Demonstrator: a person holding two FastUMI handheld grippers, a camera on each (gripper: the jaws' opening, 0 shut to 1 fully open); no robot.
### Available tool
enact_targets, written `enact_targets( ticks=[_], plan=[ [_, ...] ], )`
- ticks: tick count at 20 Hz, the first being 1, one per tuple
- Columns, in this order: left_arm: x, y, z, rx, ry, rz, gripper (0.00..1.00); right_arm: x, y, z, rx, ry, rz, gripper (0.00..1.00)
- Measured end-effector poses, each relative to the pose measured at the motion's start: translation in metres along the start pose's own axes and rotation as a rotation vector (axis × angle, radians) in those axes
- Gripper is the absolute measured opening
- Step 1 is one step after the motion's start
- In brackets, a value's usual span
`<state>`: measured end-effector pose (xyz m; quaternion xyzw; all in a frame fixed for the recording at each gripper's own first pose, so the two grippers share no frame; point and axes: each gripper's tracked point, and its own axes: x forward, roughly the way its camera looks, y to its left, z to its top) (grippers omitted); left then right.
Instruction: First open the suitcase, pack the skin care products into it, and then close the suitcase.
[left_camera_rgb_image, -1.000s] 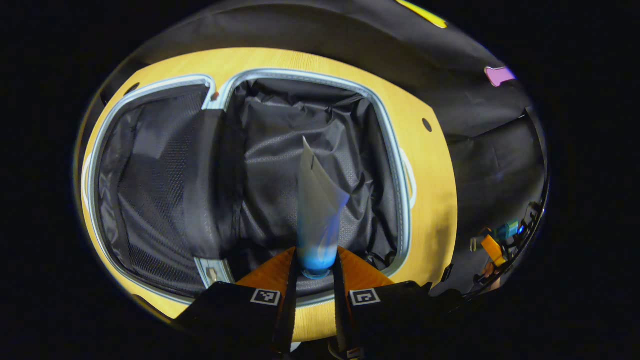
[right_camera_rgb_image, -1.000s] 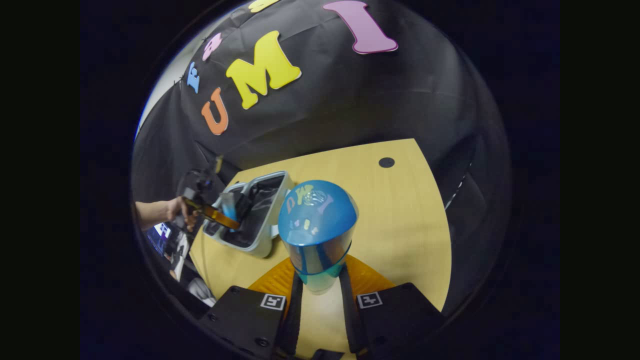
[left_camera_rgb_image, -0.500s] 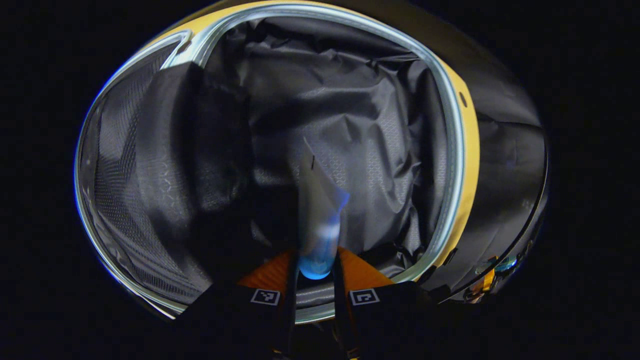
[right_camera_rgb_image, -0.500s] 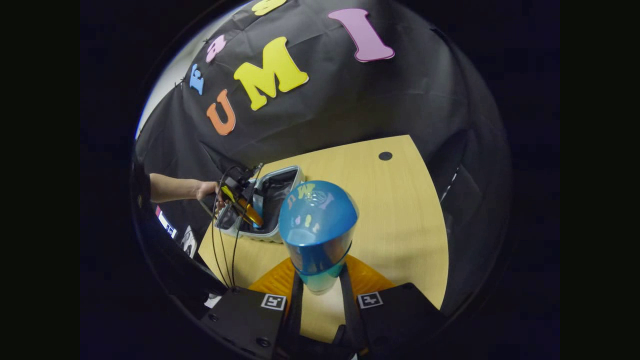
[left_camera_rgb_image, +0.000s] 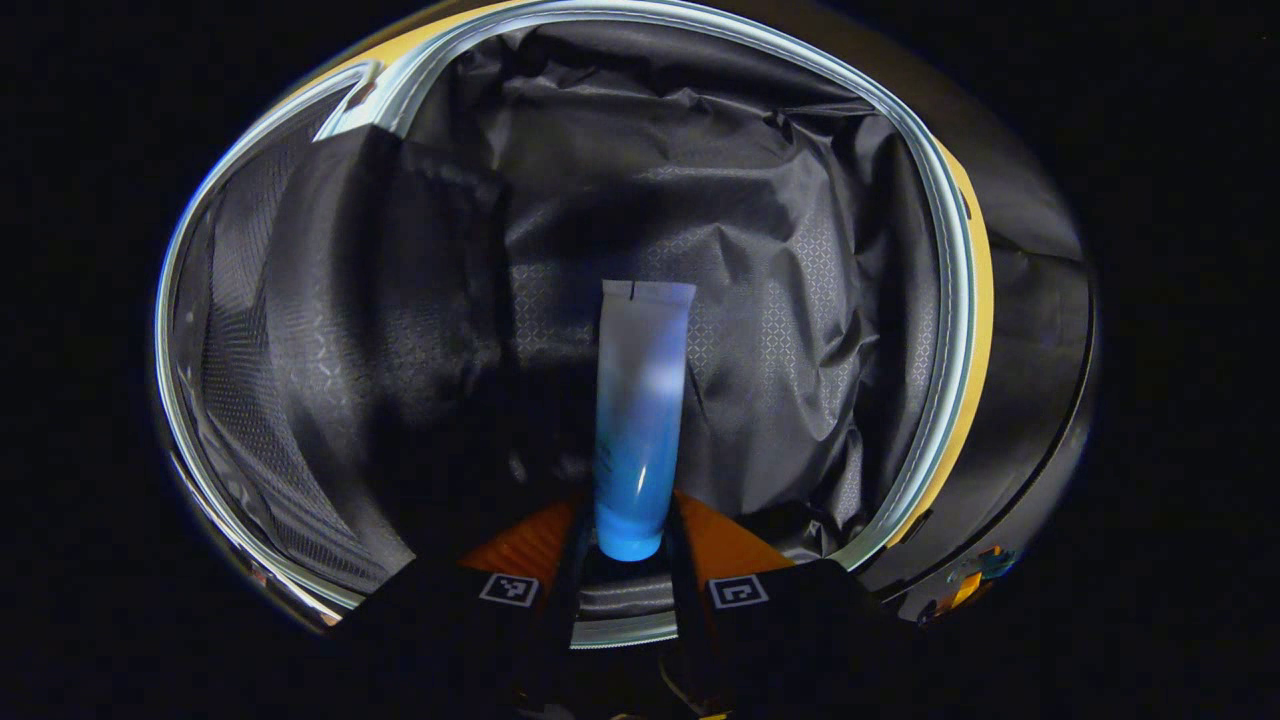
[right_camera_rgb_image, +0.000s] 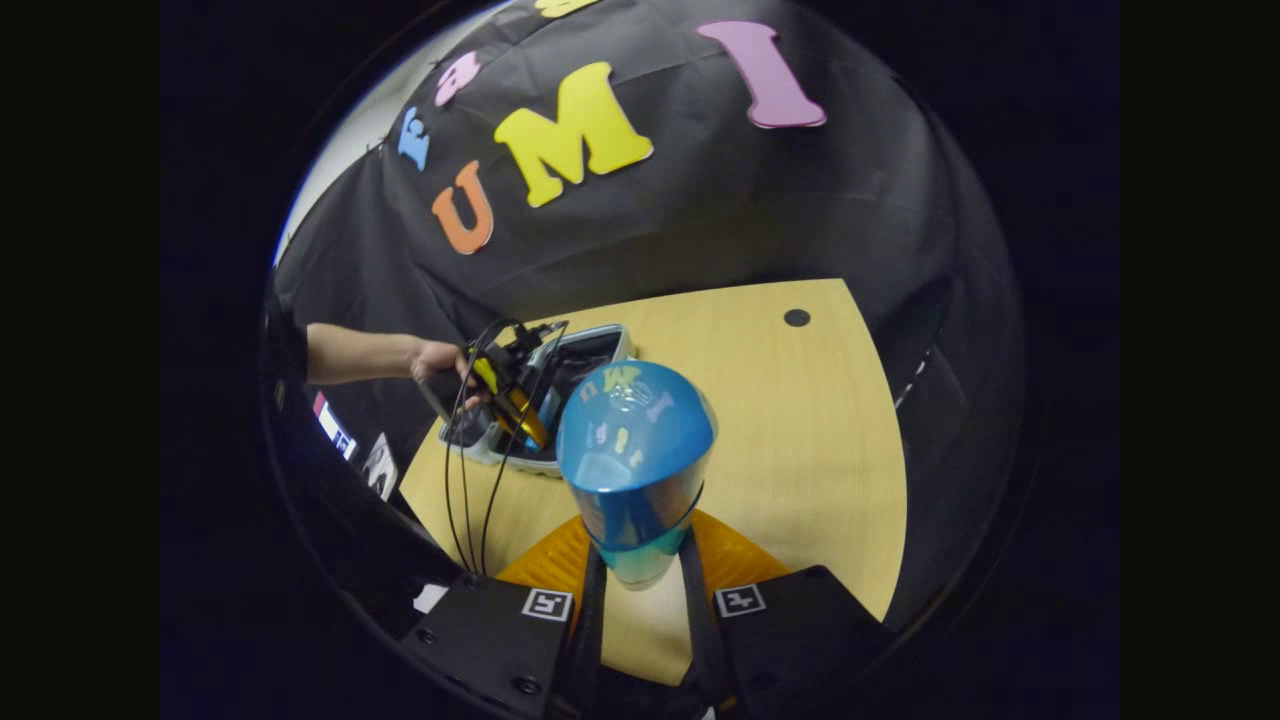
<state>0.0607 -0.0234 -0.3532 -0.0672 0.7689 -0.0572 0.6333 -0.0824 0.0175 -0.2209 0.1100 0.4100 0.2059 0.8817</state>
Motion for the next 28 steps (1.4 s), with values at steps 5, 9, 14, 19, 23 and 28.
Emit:
enact_targets(
  ticks=[5,9,14,19,23,28],
  plan=[
    [-0.03,-0.015,-0.007,-0.033,-0.111,-0.044,0.85,0.028,0.037,0.016,-0.088,0.038,0.036,0.35],
    [-0.086,-0.029,-0.029,-0.024,-0.38,-0.137,0.96,0.086,0.098,0.045,-0.136,0.11,0.134,0.35],
    [-0.17,-0.004,-0.079,0.039,-0.894,0.005,0.99,0.199,0.149,0.05,-0.096,0.35,0.155,0.35],
    [-0.162,0.007,-0.156,-0.2,-1.045,-0.066,0.99,0.286,0.136,0.007,-0.028,0.634,-0.002,0.35],
    [-0.162,0.036,-0.192,-0.277,-1.073,-0.057,0.99,0.326,0.119,-0.013,0.066,0.716,-0.171,0.35],
    [-0.177,0.079,-0.216,-0.316,-1.109,-0.001,0.98,0.349,0.095,-0.019,0.116,0.719,-0.331,0.35]
  ],
)
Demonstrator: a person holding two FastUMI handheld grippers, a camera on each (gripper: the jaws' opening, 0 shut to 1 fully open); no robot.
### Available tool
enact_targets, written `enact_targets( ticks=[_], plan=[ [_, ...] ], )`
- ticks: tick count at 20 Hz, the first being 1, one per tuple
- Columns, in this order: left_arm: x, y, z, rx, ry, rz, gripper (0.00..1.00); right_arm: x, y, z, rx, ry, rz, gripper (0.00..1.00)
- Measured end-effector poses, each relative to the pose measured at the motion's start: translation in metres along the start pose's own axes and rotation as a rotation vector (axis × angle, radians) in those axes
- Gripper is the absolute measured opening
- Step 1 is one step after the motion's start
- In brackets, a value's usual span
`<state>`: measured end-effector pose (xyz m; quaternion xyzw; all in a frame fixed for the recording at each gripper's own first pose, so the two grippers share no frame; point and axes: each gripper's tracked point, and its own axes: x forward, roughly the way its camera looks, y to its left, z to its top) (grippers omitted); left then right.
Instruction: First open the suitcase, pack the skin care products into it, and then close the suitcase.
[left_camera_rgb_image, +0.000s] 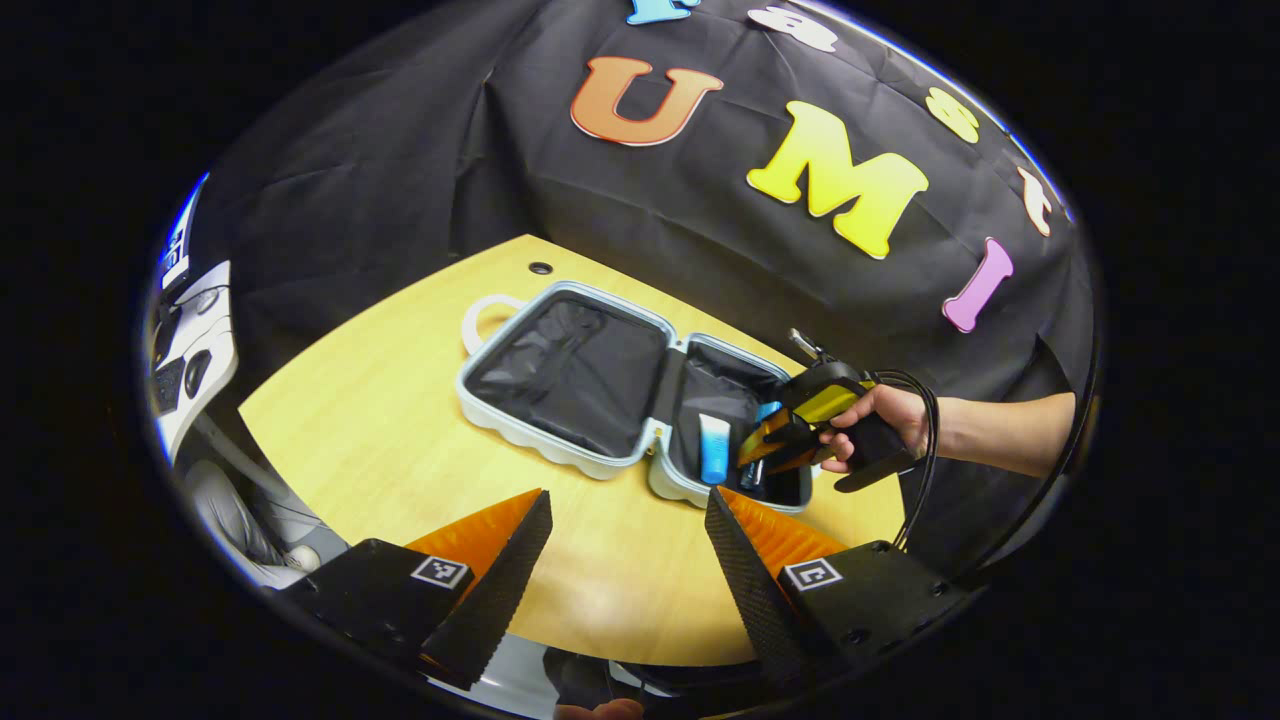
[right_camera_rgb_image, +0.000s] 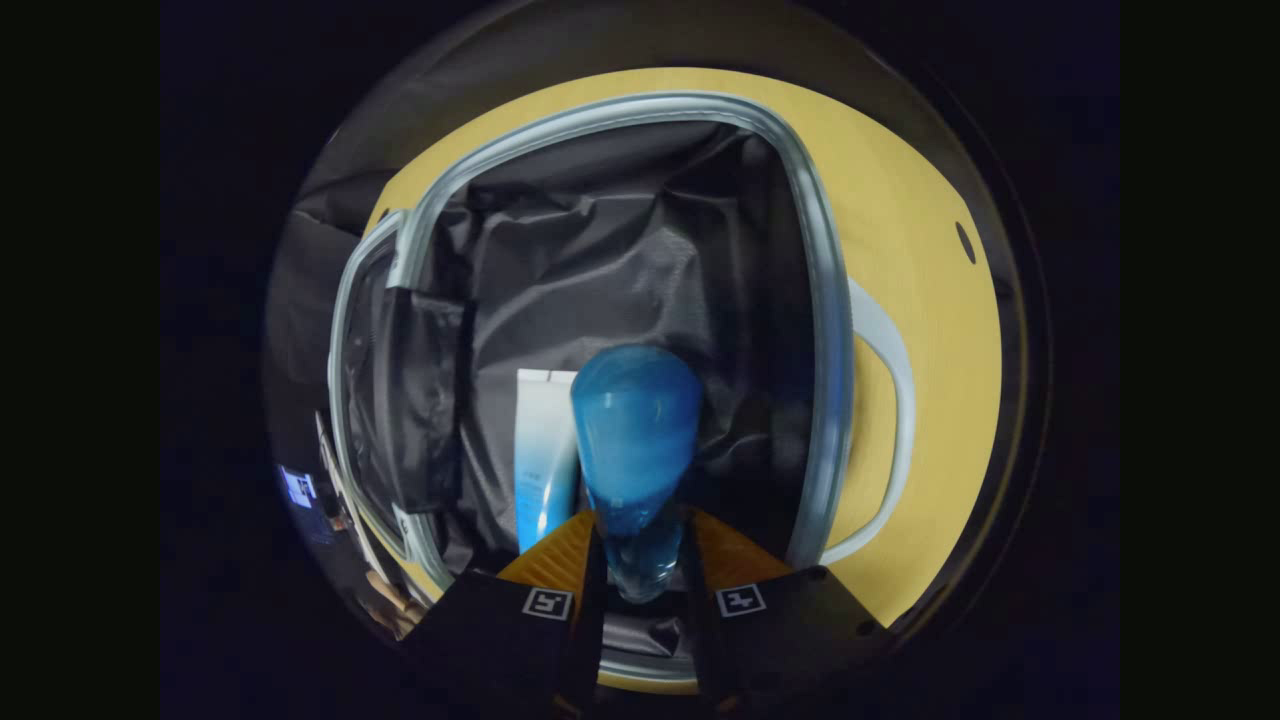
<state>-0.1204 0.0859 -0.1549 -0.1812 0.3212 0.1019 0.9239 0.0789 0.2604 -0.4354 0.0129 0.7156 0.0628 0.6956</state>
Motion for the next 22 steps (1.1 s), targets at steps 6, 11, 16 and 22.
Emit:
enact_targets(
  ticks=[6,11,16,22],
  plan=[
    [0.002,0.044,0.023,0.0,-0.032,0.038,0.98,-0.002,0.002,-0.005,0.018,-0.002,-0.009,0.38],
    [0.026,0.081,0.065,-0.018,-0.073,0.047,0.99,-0.035,-0.004,-0.011,-0.021,-0.085,0.038,0.46],
    [0.088,0.124,0.116,0.069,-0.148,0.061,0.98,-0.129,-0.005,-0.034,-0.143,-0.413,0.178,0.66],
    [0.19,0.175,0.121,-0.053,-0.076,0.127,0.99,-0.225,-0.057,-0.088,-0.195,-0.784,0.182,0.68]
  ],
)
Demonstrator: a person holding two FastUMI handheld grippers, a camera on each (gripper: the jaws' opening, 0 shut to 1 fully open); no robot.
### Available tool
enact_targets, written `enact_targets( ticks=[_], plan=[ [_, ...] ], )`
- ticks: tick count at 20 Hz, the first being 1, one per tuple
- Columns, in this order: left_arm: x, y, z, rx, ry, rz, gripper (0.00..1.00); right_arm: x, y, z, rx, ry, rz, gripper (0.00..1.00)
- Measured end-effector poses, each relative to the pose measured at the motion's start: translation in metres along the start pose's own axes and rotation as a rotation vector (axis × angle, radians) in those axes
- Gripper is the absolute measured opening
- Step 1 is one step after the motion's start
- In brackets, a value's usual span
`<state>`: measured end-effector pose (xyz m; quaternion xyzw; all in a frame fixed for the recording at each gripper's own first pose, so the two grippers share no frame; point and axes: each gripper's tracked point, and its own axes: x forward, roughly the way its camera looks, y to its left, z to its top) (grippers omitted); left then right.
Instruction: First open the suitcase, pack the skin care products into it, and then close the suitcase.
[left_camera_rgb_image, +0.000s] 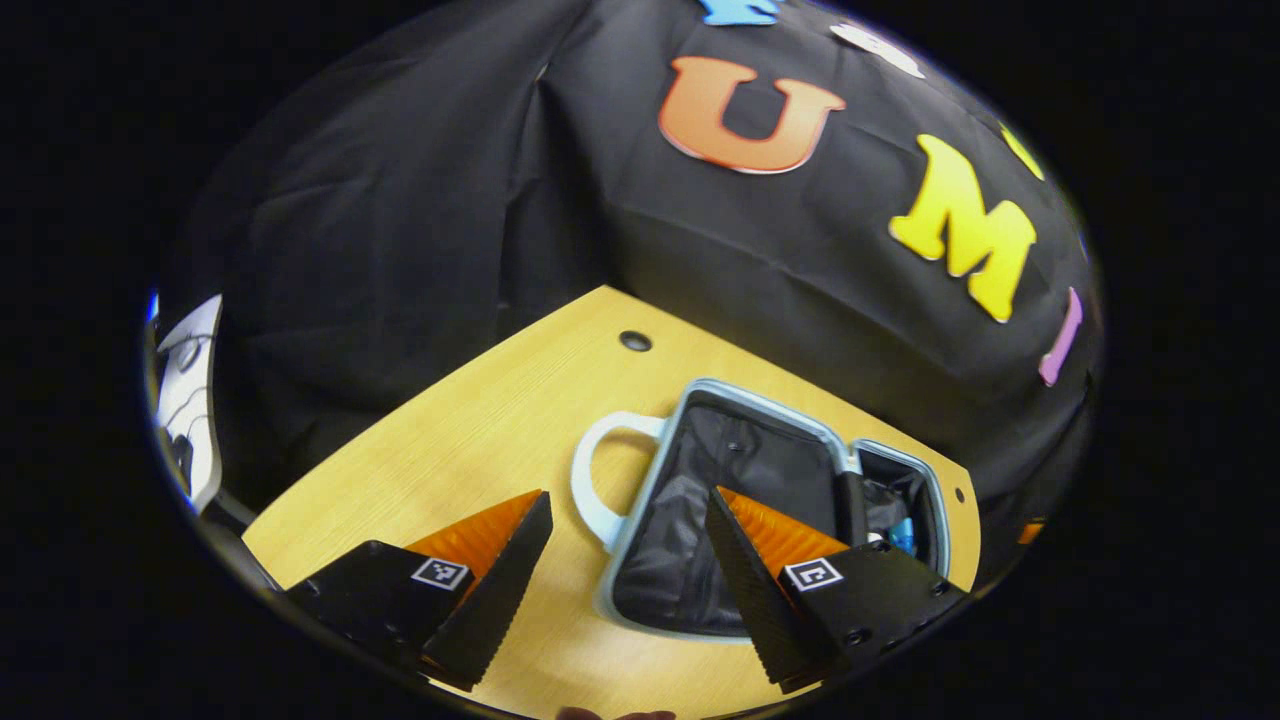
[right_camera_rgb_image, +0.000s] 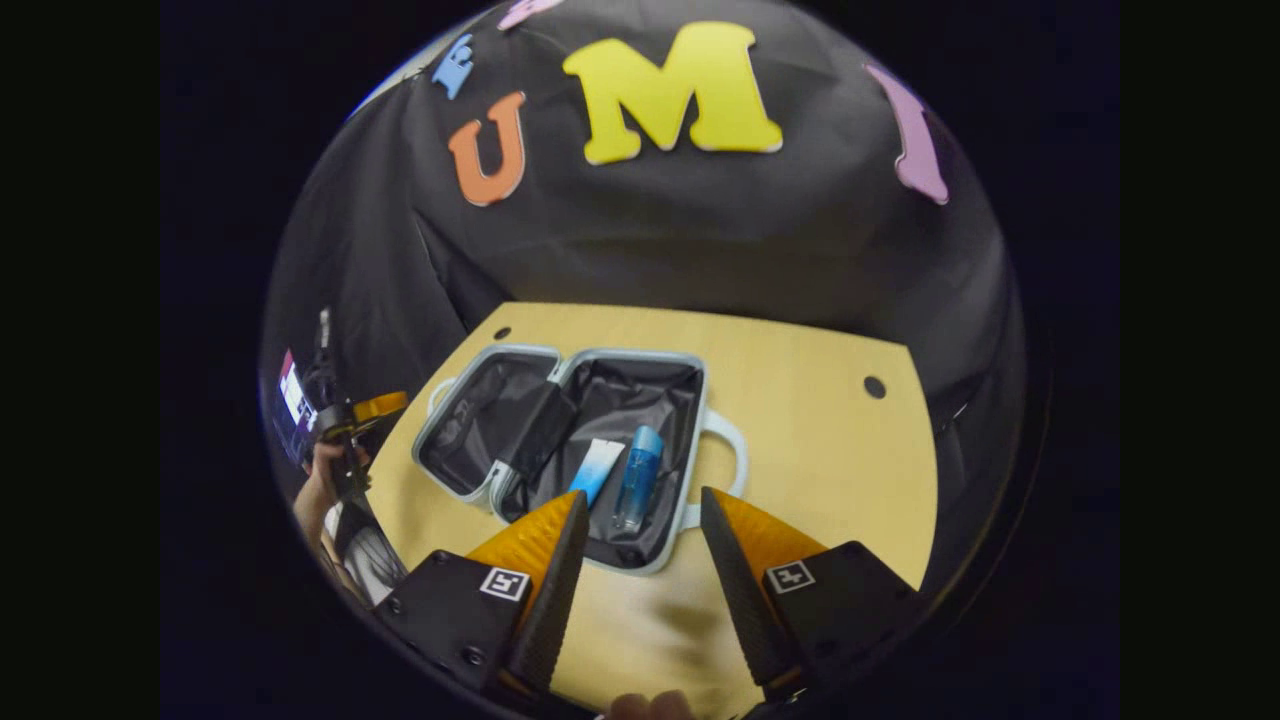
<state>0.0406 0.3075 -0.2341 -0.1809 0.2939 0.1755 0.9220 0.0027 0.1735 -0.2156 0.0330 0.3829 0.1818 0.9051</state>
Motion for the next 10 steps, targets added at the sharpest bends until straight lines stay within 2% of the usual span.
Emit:
enact_targets(
  ticks=[1,2,3,5,6,7,8,10],
  plan=[
    [0.014,0.005,-0.002,-0.037,0.012,0.005,0.99,-0.016,-0.004,-0.004,0.031,-0.013,-0.003,0.68],
    [0.025,0.008,-0.003,-0.079,0.016,-0.001,0.98,-0.027,-0.014,-0.01,0.053,-0.017,-0.023,0.63],
    [0.034,0.011,-0.001,-0.128,0.011,-0.007,0.97,-0.036,-0.023,-0.013,0.062,-0.027,-0.041,0.68],
    [0.056,0.023,-0.003,-0.201,0.02,0.018,0.96,-0.051,-0.037,-0.019,0.105,-0.028,-0.073,0.68],
    [0.065,0.027,-0.007,-0.231,0.032,0.026,0.95,-0.057,-0.045,-0.017,0.139,-0.037,-0.089,0.63],
    [0.073,0.027,-0.012,-0.257,0.048,0.023,0.95,-0.063,-0.052,-0.014,0.167,-0.051,-0.103,0.63],
    [0.079,0.027,-0.013,-0.268,0.06,0.012,0.93,-0.066,-0.06,-0.013,0.189,-0.06,-0.124,0.68],
    [0.092,0.026,-0.016,-0.252,0.082,0.005,0.88,-0.077,-0.071,-0.01,0.227,-0.076,-0.147,0.68]
  ],
)
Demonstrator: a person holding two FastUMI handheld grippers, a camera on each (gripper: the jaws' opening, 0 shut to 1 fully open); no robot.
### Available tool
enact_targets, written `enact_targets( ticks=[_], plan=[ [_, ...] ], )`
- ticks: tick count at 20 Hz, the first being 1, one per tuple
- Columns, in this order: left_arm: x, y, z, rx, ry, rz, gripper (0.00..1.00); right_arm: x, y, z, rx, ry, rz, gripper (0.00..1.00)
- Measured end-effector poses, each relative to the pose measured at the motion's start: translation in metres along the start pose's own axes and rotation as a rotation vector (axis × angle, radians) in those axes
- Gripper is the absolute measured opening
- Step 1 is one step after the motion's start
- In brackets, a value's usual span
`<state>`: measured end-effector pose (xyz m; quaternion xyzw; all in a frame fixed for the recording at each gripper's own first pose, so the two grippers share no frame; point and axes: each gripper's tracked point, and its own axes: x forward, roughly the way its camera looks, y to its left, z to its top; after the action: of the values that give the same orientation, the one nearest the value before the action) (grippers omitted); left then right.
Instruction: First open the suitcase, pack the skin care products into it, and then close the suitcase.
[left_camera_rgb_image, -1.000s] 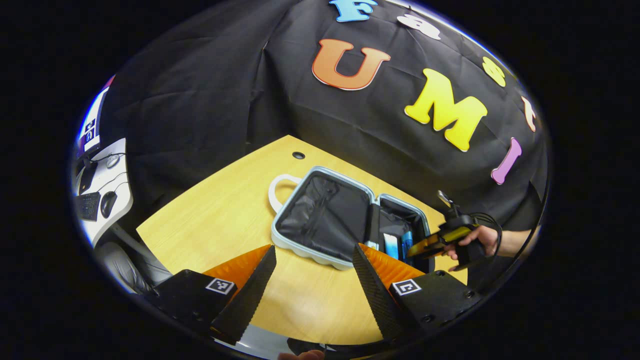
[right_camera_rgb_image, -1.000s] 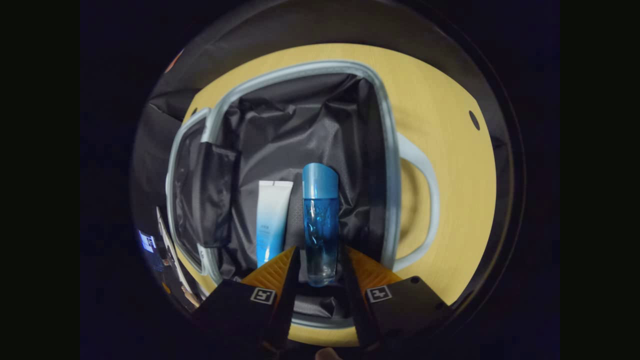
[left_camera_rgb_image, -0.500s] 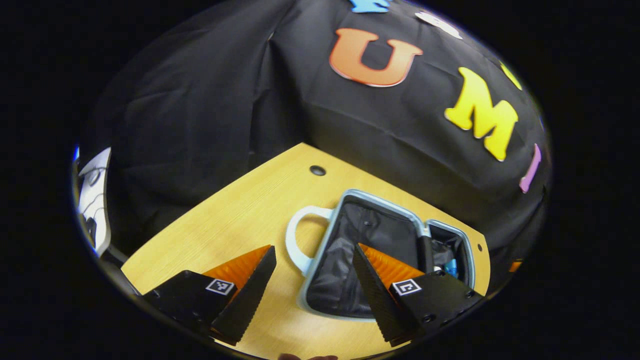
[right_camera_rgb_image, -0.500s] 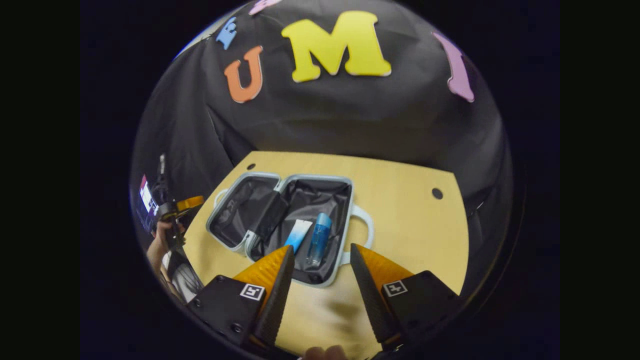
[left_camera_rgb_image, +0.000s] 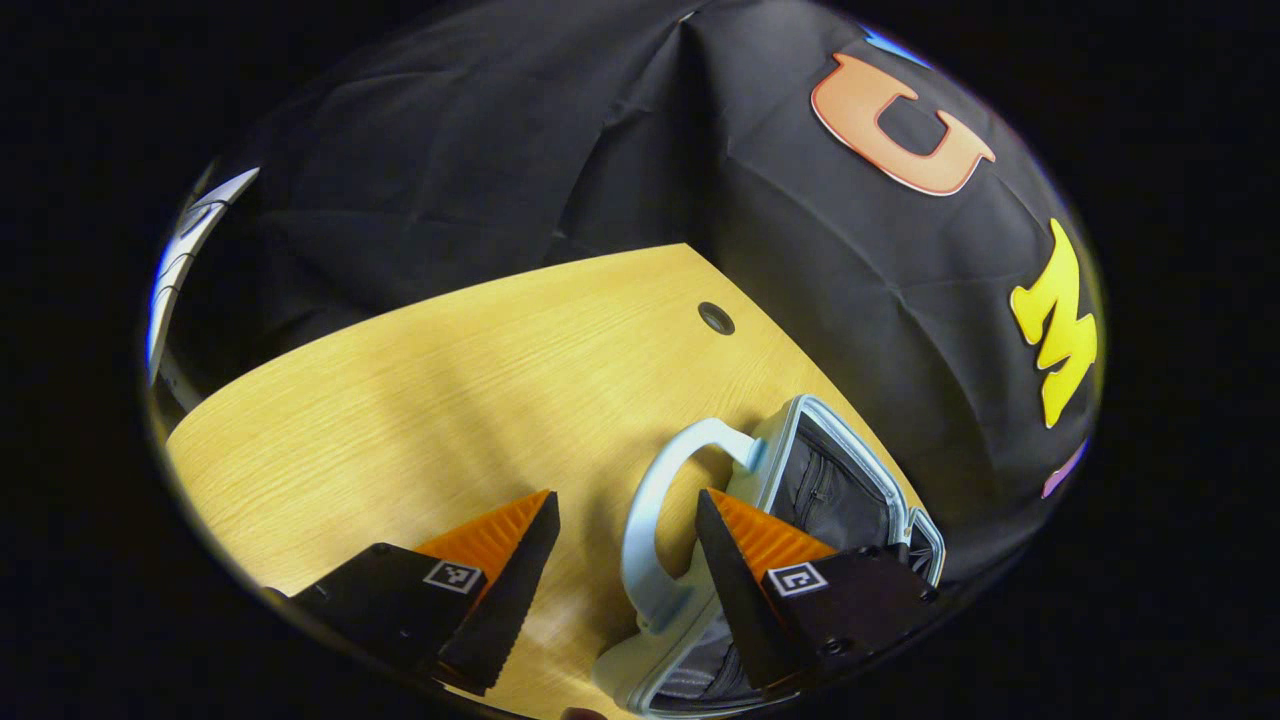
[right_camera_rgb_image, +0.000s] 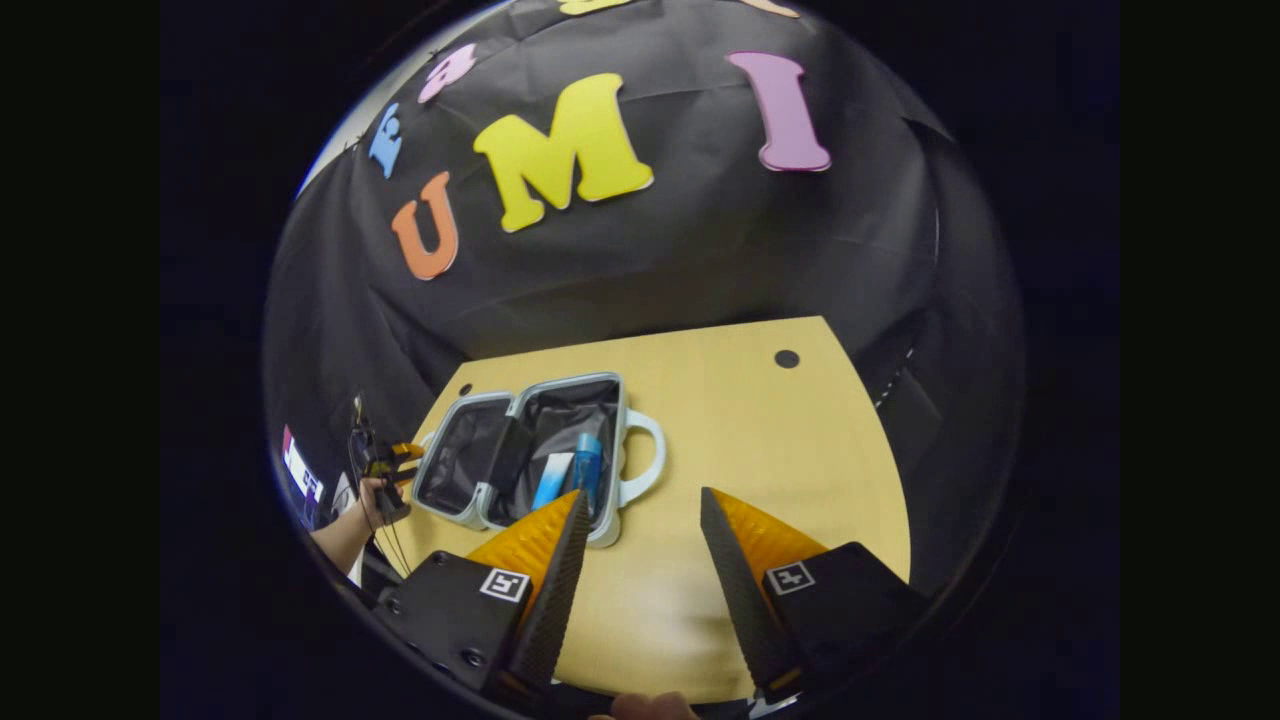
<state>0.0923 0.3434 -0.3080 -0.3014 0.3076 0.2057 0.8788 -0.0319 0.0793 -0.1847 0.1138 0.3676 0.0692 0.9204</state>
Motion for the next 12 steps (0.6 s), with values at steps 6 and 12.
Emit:
enact_targets(
  ticks=[6,12],
  plan=[
    [0.02,-0.002,-0.007,0.015,0.075,0.003,0.43,-0.022,0.003,0.025,0.018,-0.07,0.029,0.68],
    [-0.001,-0.019,0.004,0.047,0.093,0.011,0.13,-0.029,0.007,0.022,0.019,-0.071,0.069,0.68]
  ],
)
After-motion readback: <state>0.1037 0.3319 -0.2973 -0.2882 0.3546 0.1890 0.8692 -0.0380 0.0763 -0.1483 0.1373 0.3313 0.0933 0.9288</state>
